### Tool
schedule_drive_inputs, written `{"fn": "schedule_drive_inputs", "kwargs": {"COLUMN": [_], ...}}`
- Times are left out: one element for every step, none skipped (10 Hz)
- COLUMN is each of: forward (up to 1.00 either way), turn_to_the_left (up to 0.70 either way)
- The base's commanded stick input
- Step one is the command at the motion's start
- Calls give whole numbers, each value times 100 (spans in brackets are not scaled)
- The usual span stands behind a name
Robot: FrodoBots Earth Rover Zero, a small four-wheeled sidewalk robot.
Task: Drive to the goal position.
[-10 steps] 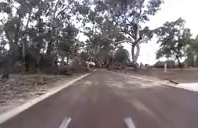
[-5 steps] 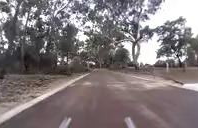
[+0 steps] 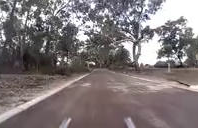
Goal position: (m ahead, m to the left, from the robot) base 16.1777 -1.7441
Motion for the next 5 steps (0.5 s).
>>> {"fn": "schedule_drive_inputs", "kwargs": {"forward": [60, 60, 60, 60, 60], "turn_to_the_left": [0, 0, 0, 0, 0]}}
